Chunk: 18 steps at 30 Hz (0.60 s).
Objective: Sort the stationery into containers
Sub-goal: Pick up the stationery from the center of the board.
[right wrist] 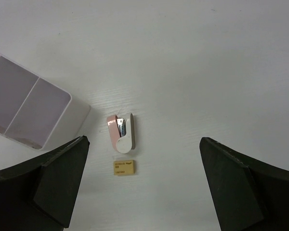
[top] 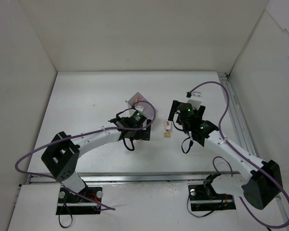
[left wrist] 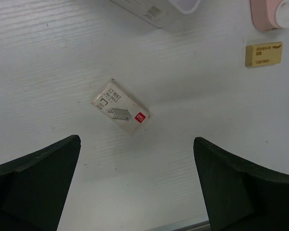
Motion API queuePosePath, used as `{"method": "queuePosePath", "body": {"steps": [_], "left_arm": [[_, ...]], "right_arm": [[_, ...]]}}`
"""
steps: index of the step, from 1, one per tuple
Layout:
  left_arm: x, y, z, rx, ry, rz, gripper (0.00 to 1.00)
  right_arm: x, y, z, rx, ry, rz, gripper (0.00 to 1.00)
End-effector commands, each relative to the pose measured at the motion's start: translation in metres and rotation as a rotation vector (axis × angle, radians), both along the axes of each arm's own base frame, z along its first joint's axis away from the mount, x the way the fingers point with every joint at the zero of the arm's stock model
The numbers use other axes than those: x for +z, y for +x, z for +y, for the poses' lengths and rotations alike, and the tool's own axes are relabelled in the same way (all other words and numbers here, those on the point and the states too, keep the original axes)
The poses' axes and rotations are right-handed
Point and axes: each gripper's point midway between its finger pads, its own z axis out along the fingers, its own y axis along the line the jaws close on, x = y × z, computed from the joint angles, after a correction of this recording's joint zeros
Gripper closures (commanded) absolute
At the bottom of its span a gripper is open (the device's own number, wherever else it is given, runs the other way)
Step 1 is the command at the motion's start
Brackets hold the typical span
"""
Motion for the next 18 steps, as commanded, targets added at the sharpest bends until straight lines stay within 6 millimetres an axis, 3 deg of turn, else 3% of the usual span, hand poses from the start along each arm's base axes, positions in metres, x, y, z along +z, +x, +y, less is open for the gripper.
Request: {"method": "queuePosePath", "body": {"steps": [1, 5, 10, 14, 18], "left_arm": [[0.011, 0.008, -0.017, 0.024, -0.036, 0.019, 0.00], [-0.011, 0.012, -0.022, 0.044, 0.014, 0.079, 0.00], [-0.023, 0.017, -0.020, 0.091, 0.032, 0.128, 0.02], [-0.039, 0.016, -0.018, 0.118, 0.013, 0.181, 0.15], [-0.044, 0.019, -0.017, 0.133, 0.005, 0.191, 0.23]], "right_arm": [[0.014, 0.001, -0.011, -0.056, 0.021, -0.051, 0.02], [0.007, -0.004, -0.015, -0.057, 0.005, -0.032, 0.02], [0.007, -0.005, -0.022, -0.071, -0.004, -0.036, 0.02], [0.008, -0.006, -0.026, -0.080, -0.014, -0.044, 0.02], [0.009, -0.009, -0.032, -0.098, -0.016, -0.054, 0.02]]}}
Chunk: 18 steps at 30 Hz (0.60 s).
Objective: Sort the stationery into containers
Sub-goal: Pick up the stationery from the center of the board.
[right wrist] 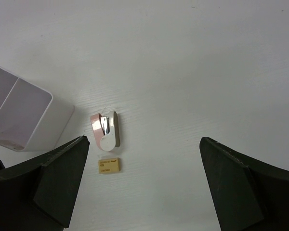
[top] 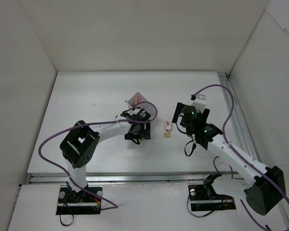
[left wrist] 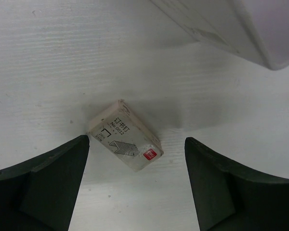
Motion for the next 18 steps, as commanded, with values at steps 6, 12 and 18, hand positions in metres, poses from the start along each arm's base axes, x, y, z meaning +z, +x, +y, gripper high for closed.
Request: {"method": "queuePosePath", "body": {"steps": [6, 12, 18], "left_arm": [[0.010, 0.010, 0.000, 0.060, 0.008, -0.001, 0.52], [0.015, 0.009, 0.012, 0.095, 0.048, -0.014, 0.90], [0.072, 0.008, 0.022, 0.019, 0.115, -0.227, 1.00]], "right_arm": [[0.018, 0.001, -0.015, -0.061, -0.002, -0.070, 0.02], [0.018, -0.001, -0.018, -0.063, 0.000, -0.075, 0.02], [0.021, -0.003, -0.022, -0.068, -0.008, -0.085, 0.02]]}}
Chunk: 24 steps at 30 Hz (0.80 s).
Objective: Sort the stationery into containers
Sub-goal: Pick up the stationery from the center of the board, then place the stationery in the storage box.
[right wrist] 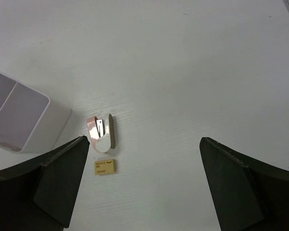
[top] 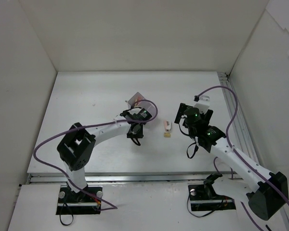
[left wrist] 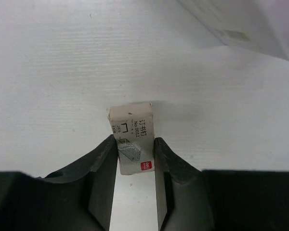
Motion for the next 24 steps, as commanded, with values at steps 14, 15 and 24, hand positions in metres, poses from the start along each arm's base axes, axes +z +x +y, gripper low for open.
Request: {"method": "queuePosePath", "body": {"steps": [14, 15, 24], "left_arm": [[0.171, 0.058, -0.021, -0.706, -0.043, -0.588, 1.00], [0.174, 0.066, -0.025, -0.763, -0.001, -0.612, 1.00], [0.182, 0.099, -0.040, -0.888, 0.003, -0.663, 1.00]], "right_arm": [[0.014, 0.007, -0.010, -0.032, -0.045, -0.039, 0.02], [0.013, 0.007, -0.011, -0.033, -0.048, -0.039, 0.02], [0.018, 0.006, -0.021, -0.062, -0.067, -0.055, 0.02]]}}
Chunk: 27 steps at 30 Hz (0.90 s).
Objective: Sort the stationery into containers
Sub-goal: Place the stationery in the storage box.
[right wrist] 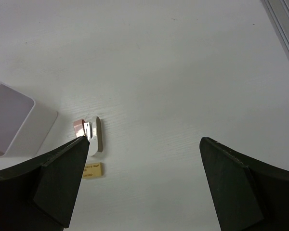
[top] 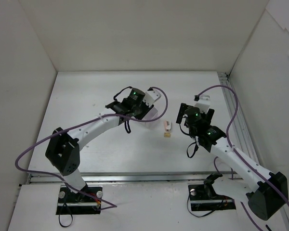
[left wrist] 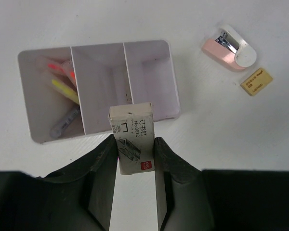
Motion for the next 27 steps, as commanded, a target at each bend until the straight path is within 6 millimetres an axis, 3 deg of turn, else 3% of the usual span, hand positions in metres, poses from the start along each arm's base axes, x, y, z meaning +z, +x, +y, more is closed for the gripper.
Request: {"method": "queuePosePath", "body": {"steps": [1, 13, 20, 27], "left_arm": [[0.052, 0.023, -0.010, -0.079, -0.080, -0.130, 1.00], [0.036, 0.042, -0.024, -0.119, -0.069, -0.086, 0.94], [0.019, 0.057, -0.021, -0.077, -0.033, -0.066, 0.94], [0.019, 0.067, -0.021, -0.059, -0.035, -0.075, 0.94]], "right_arm": [[0.018, 0.006, -0.011, -0.055, -0.007, -0.061, 0.02], [0.015, 0.007, -0.016, -0.070, -0.020, -0.053, 0.02], [0.013, 0.008, -0.016, -0.067, -0.015, -0.042, 0.02], [0.012, 0.007, -0.019, -0.076, -0.017, -0.042, 0.02]]}}
